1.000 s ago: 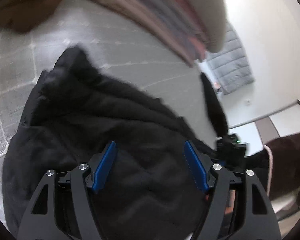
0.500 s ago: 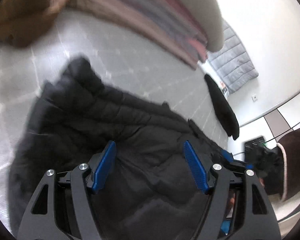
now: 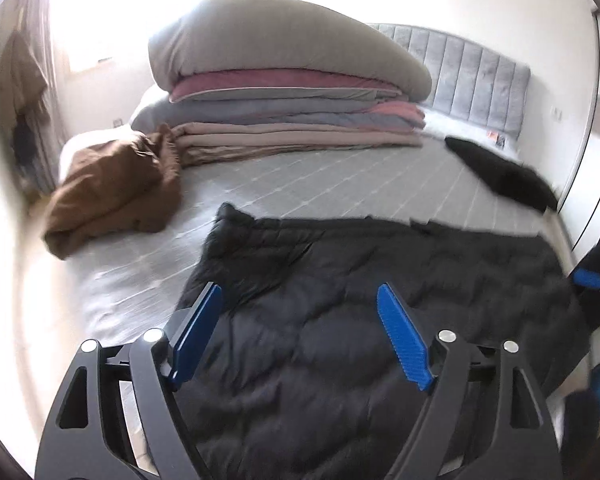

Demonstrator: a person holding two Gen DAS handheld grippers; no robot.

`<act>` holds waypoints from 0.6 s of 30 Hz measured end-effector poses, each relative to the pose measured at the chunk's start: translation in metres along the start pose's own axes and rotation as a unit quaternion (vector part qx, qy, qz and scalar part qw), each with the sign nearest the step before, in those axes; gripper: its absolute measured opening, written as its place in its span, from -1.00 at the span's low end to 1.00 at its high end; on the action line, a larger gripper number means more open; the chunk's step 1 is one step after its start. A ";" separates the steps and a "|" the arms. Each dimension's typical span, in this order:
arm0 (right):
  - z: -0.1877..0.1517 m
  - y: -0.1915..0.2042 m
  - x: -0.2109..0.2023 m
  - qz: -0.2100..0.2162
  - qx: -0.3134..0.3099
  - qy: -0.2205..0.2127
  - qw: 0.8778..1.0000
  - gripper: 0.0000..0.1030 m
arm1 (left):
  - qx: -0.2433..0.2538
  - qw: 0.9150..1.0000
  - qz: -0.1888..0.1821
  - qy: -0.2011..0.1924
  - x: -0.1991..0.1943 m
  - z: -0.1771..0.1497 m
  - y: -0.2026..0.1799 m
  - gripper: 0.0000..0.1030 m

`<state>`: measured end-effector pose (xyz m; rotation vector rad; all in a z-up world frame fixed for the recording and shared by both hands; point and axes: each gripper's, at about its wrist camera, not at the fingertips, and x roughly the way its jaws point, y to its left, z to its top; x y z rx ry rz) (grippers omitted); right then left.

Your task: Fold large clothes

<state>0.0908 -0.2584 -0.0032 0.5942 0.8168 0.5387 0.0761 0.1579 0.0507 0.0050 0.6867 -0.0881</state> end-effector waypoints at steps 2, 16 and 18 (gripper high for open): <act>-0.009 0.006 -0.001 -0.006 -0.014 -0.004 1.000 0.87 | 0.009 1.000 0.017 0.003 -0.011 -0.007 -0.003 0.49; -0.050 0.049 0.028 0.009 -0.038 0.027 0.999 0.87 | -0.025 0.996 0.085 0.012 -0.079 -0.067 0.028 0.62; -0.053 0.054 0.029 0.011 -0.041 0.029 0.999 0.87 | -0.010 0.995 0.099 0.002 -0.086 -0.069 0.026 0.62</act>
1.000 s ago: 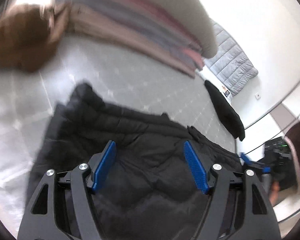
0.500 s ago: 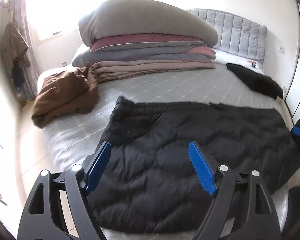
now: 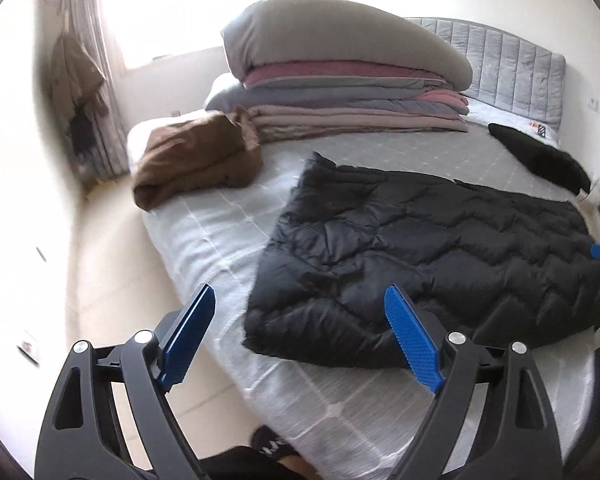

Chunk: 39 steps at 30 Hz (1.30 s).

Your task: Fold large clothes

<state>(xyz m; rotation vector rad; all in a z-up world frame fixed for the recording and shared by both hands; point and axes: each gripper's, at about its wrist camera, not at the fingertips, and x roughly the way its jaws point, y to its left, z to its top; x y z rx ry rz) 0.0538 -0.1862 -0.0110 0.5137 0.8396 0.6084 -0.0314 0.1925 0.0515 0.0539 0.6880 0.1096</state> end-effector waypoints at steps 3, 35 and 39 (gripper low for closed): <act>-0.003 0.004 0.003 0.002 0.000 0.005 1.000 0.87 | 0.011 1.000 0.008 -0.011 -0.011 -0.003 -0.001 0.62; 0.013 -0.043 -0.034 -0.080 0.047 -0.039 0.995 0.86 | -0.453 0.784 -0.397 0.154 0.072 -0.079 0.113 0.71; 0.020 -0.094 -0.047 -0.061 0.139 -0.056 0.987 0.87 | -0.476 0.769 -0.394 0.165 0.093 -0.082 0.108 0.71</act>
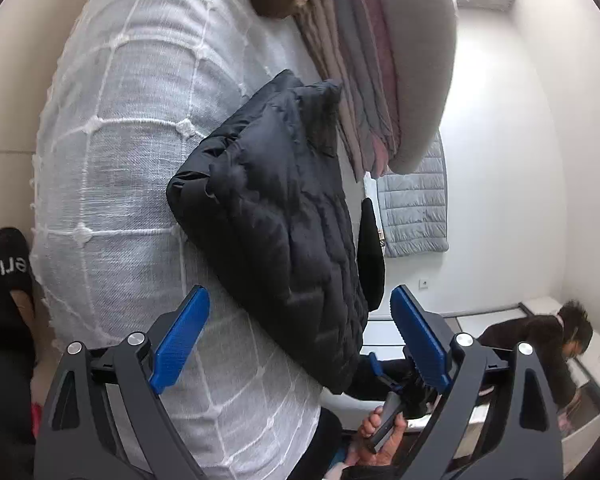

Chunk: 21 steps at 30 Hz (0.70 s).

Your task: Fold large clothes

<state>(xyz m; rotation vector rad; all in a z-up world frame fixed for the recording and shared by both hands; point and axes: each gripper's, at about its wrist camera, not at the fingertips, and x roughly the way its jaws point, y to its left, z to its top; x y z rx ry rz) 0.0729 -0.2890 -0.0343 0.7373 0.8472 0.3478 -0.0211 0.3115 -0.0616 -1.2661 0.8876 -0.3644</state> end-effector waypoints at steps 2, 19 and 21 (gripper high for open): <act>0.004 -0.015 0.005 -0.029 0.007 0.003 1.000 0.87 | -0.008 1.000 0.012 -0.003 0.006 0.002 0.003 0.71; 0.097 -0.082 0.044 0.037 0.052 -0.014 0.998 0.87 | 0.099 0.992 -0.074 -0.033 0.061 0.043 -0.094 0.73; 0.099 -0.102 0.063 0.014 0.052 0.016 0.998 0.86 | 0.091 0.995 -0.008 -0.038 0.087 0.061 -0.079 0.73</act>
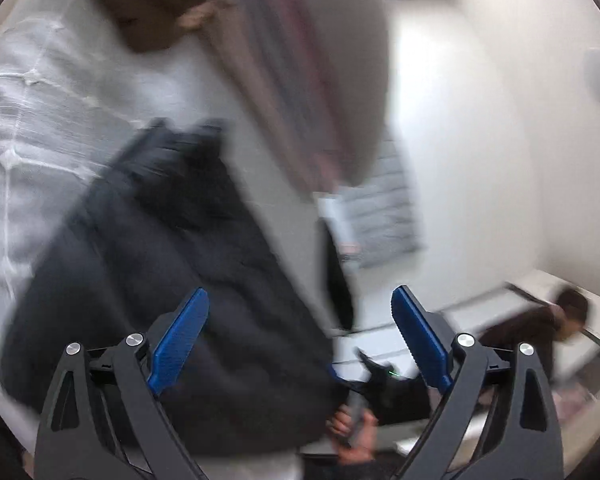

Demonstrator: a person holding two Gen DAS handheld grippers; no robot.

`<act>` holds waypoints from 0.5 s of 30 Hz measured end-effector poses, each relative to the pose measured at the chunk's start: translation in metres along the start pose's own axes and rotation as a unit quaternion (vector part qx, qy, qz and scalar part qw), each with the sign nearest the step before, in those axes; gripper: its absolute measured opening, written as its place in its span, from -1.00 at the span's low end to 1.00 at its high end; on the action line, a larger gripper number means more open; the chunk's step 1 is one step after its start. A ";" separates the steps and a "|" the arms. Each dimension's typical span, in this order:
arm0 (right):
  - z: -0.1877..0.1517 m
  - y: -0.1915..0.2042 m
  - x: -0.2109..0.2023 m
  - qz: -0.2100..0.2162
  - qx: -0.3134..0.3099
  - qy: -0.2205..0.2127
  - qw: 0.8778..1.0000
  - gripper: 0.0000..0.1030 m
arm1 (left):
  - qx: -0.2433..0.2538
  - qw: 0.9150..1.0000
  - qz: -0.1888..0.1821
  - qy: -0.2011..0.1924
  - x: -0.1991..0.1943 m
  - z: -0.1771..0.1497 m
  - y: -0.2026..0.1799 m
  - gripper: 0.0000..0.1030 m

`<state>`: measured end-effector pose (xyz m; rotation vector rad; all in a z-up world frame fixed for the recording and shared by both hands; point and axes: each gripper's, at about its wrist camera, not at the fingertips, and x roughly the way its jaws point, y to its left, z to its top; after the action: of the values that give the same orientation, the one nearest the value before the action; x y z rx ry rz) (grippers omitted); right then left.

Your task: Fold large clothes

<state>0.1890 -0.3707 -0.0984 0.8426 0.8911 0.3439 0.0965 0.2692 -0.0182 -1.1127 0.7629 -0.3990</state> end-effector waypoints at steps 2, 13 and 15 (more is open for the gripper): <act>0.001 -0.011 0.006 -0.002 0.013 0.021 1.000 0.76 | 0.006 0.996 0.091 0.006 0.022 0.012 0.025 0.68; -0.055 -0.054 -0.123 -0.023 -0.005 0.119 0.993 0.87 | 0.060 0.988 0.138 0.026 -0.080 0.021 0.017 0.79; -0.069 -0.075 -0.126 -0.015 0.025 0.140 0.990 0.87 | 0.045 0.985 0.160 0.051 -0.088 0.022 0.030 0.79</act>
<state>0.0528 -0.4583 -0.1111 0.8392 1.1762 0.4222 0.0496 0.3518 -0.0100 -0.8708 0.9869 -0.2163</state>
